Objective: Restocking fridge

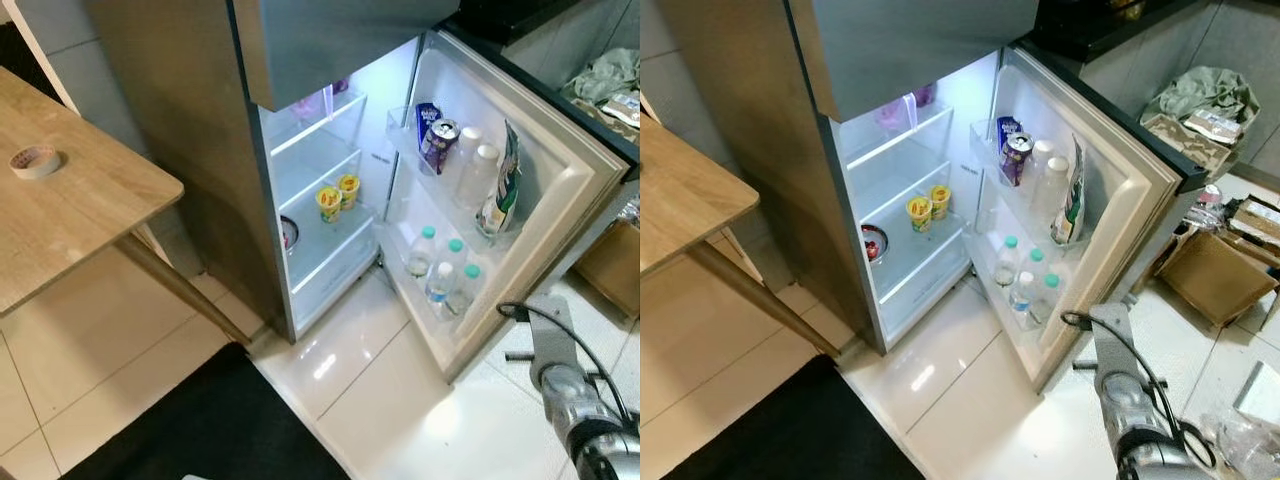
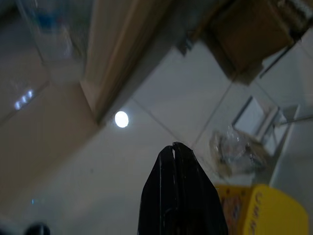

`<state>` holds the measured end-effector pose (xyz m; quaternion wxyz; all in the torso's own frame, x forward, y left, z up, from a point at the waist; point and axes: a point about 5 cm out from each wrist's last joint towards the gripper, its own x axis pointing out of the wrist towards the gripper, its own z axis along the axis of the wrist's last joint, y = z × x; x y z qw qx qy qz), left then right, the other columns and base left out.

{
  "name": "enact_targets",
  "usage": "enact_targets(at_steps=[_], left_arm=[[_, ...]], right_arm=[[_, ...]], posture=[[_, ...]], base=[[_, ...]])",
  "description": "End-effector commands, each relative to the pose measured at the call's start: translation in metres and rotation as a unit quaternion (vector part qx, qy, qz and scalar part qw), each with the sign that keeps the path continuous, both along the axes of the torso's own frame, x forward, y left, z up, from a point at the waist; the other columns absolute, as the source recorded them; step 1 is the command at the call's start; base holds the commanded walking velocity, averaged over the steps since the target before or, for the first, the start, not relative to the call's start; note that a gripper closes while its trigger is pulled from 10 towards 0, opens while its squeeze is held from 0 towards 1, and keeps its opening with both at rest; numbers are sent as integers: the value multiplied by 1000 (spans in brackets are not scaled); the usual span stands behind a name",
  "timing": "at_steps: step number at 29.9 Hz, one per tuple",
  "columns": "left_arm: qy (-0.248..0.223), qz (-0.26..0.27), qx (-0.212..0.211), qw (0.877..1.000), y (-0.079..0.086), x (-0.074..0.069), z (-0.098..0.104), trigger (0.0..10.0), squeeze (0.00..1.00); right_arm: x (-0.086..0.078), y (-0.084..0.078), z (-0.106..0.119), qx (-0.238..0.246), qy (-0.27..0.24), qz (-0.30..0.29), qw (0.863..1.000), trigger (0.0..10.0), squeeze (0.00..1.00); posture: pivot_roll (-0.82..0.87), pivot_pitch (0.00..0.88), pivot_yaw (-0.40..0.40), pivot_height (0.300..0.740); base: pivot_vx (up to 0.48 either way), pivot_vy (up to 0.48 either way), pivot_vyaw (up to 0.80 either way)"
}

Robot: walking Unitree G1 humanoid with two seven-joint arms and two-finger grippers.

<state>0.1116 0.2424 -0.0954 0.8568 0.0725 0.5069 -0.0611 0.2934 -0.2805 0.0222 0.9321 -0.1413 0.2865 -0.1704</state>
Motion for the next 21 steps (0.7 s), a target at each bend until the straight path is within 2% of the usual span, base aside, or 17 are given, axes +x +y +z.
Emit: enact_targets(at_steps=[1,3,4,7,9,12,14,18,20,21], left_arm=[[30,-2,18,999,11,-14,-2,10000,0],[33,-3,20,999,11,-14,-2,10000,0],[33,-3,20,999,11,-14,-2,10000,0],[37,-5,21,999,10,-15,-2,10000,0],[37,-6,22,999,10,-15,-3,10000,0],[47,-13,38,998,10,-17,-4,10000,0],[47,-13,38,998,10,-17,-4,10000,0],[69,-14,99,993,26,-23,-2,10000,0],[69,-14,99,993,26,-23,-2,10000,0],[74,-13,114,991,31,-25,-1,10000,0]], right_arm=[[-19,1,-20,5,43,-9,999,10000,0],[-32,1,-31,9,66,-10,998,10000,0],[-32,1,-31,9,66,-10,998,10000,0],[-46,6,-45,18,96,-3,995,10000,0],[-49,7,-48,20,100,-1,995,10000,0],[-70,17,-67,34,143,19,989,10000,0],[-70,17,-67,34,143,19,989,10000,0],[-92,27,-83,31,189,57,980,10000,0],[-92,27,-83,31,189,57,980,10000,0],[-97,28,-86,35,198,60,978,10000,0]], posture=[[46,103,7,740],[42,99,8,740],[42,99,8,740],[42,94,9,740],[40,92,11,740],[38,87,11,740],[38,87,11,740],[30,81,10,740],[30,81,10,740],[30,81,10,740]], base=[[0,0,0],[0,0,0],[0,0,0],[0,0,0],[0,0,0],[0,0,0],[0,0,0],[0,0,0],[0,0,0],[0,0,0]])
